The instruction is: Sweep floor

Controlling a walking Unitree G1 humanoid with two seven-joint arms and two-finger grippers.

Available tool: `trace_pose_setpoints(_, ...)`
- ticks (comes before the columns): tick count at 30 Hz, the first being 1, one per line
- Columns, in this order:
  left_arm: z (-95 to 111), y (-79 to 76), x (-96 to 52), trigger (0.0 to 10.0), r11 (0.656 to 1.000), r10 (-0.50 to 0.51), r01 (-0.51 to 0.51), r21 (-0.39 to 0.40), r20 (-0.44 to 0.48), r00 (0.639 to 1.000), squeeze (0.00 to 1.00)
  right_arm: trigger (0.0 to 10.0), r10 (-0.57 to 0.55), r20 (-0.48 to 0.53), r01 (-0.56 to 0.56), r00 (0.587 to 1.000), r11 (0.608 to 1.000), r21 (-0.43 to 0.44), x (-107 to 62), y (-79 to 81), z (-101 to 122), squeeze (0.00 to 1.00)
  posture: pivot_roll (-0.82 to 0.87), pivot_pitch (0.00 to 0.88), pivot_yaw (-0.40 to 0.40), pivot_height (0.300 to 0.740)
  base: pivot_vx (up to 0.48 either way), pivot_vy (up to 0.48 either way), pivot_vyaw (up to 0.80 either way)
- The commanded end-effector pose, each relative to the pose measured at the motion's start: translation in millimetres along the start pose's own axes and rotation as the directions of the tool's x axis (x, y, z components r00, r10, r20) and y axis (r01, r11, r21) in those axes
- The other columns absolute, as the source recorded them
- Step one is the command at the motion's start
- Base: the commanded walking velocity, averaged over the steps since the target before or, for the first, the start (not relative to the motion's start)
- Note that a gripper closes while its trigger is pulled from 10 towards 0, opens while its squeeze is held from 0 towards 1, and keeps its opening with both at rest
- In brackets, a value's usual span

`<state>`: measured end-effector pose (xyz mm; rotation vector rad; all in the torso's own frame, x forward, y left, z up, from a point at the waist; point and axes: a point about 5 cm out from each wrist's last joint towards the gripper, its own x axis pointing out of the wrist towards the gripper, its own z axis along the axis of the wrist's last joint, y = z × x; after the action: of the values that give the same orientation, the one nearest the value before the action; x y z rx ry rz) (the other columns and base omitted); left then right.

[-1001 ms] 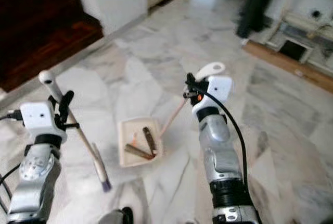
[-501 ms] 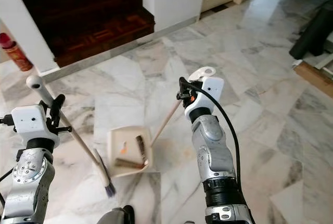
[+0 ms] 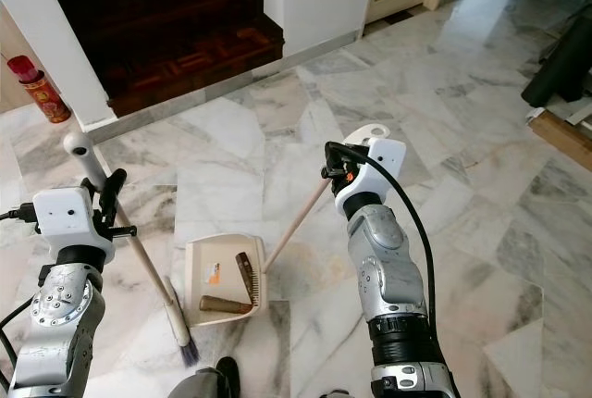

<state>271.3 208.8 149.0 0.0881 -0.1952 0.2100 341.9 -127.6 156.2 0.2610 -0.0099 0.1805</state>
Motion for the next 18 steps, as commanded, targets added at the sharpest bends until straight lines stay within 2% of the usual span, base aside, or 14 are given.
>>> trace_pose_setpoints(1,11.8,-0.3,-0.1,10.0,1.0,-0.001,0.001,-0.002,0.052,0.999,0.0,10.0,0.043,0.086,-0.043,0.995,0.999,-0.007,1.4,8.5,18.7,0.0,-0.04,0.193,-0.034,0.74,0.0,0.281,0.8)
trace_pose_setpoints(5,11.6,-0.6,-0.4,10.0,1.0,0.0,0.0,-0.006,0.051,0.999,0.0,10.0,0.04,0.088,-0.04,0.995,0.999,-0.001,1.2,8.4,18.8,0.0,-0.04,0.194,-0.034,0.74,0.0,0.316,0.8)
trace_pose_setpoints(7,11.3,-1.0,-0.5,10.0,1.0,-0.001,0.002,-0.008,0.049,0.999,0.0,10.0,0.025,0.089,-0.028,0.996,0.999,0.023,1.3,6.2,18.8,0.0,-0.04,0.192,-0.033,0.74,0.0,0.349,0.0)
trace_pose_setpoints(13,11.9,-2.6,0.0,10.0,1.0,-0.008,0.009,-0.014,0.053,0.999,0.0,10.0,0.036,0.094,-0.036,0.995,0.999,-0.007,1.7,5.9,20.0,0.0,-0.04,0.185,-0.034,0.74,0.0,0.358,0.0)
trace_pose_setpoints(18,12.3,-3.3,-0.8,10.0,1.0,-0.012,0.013,-0.017,0.054,0.998,0.0,10.0,0.037,0.096,-0.037,0.995,0.999,-0.002,1.9,7.2,20.1,0.0,-0.03,0.178,-0.032,0.74,0.0,0.352,0.77)
